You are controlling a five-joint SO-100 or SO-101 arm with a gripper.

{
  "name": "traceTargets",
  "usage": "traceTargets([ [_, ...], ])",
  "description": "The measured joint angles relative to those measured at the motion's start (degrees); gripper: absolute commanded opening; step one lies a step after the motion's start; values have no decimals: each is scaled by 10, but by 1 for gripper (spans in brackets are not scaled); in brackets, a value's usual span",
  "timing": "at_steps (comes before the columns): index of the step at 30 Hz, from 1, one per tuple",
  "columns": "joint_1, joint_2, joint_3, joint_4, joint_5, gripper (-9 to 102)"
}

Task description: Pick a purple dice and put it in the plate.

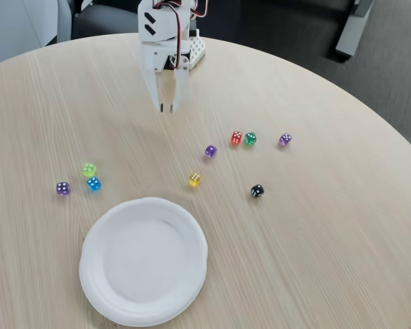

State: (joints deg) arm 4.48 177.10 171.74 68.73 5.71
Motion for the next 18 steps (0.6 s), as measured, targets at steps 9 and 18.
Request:
traceTargets([
  [9, 1, -2, 0, 0, 30, 0],
  [18, 1, -2, 0, 0, 35, 0],
])
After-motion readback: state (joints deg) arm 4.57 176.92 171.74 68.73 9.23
